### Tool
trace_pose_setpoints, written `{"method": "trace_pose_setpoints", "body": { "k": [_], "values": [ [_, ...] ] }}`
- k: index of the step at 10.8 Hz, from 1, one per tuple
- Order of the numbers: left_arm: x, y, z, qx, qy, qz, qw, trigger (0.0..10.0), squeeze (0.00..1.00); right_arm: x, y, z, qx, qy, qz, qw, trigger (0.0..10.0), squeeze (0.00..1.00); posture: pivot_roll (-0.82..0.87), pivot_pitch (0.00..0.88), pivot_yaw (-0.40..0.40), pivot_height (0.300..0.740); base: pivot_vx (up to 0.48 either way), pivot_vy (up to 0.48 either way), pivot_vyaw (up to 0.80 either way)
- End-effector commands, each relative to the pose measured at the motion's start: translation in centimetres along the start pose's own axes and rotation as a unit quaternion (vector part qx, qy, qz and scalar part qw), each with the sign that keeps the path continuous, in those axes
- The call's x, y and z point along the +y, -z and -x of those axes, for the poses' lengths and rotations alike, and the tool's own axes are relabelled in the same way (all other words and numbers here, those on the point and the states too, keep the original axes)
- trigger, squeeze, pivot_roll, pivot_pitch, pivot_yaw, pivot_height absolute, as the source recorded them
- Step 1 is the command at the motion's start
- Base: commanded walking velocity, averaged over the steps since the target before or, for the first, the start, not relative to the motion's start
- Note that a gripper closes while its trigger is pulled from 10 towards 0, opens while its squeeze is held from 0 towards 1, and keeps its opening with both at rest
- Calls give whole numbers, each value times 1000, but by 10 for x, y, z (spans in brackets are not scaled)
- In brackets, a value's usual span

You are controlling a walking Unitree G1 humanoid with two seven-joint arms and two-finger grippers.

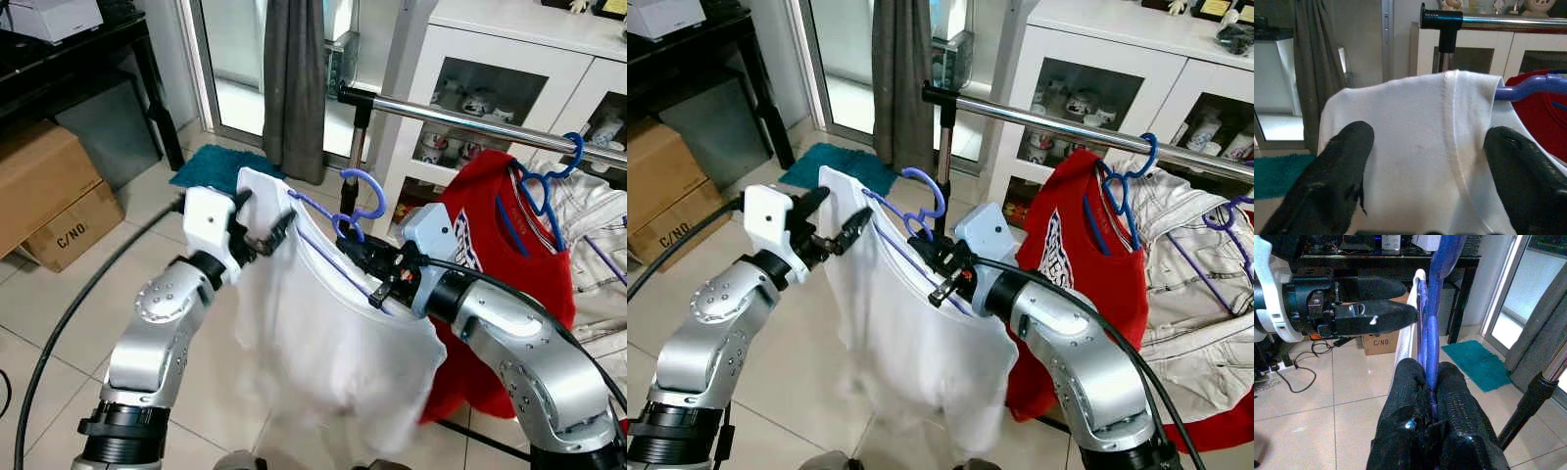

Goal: Hang hanger

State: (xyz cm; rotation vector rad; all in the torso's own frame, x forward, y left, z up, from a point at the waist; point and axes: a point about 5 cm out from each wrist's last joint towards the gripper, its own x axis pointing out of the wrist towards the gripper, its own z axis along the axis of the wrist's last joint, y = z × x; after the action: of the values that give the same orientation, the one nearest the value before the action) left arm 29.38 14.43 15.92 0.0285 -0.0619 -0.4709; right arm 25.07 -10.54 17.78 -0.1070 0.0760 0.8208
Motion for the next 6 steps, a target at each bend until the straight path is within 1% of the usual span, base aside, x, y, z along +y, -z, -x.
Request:
{"method": "trace_pose_setpoints", "body": {
  "k": [1,2,4,6],
  "values": [
    [-1,-1,-1,-3,-2,-6,1000,0,0,-5,-7,-1,-10,10,4,1000,0,0,-41,0,-22,740,0,0,0],
    [-3,2,-1,-1,-1,-10,1000,0,0,-7,-8,-2,-10,14,3,1000,0,0,-42,0,-21,740,0,0,0],
    [-3,3,-5,3,2,-8,1000,0,0,-6,-13,-5,-25,8,-6,1000,0,0,-44,0,-17,740,0,0,0],
    [-2,5,-9,6,20,-5,1000,0,0,-5,-17,-5,-34,1,-13,999,0,0,-46,0,-12,740,0,0,0]
  ]
}}
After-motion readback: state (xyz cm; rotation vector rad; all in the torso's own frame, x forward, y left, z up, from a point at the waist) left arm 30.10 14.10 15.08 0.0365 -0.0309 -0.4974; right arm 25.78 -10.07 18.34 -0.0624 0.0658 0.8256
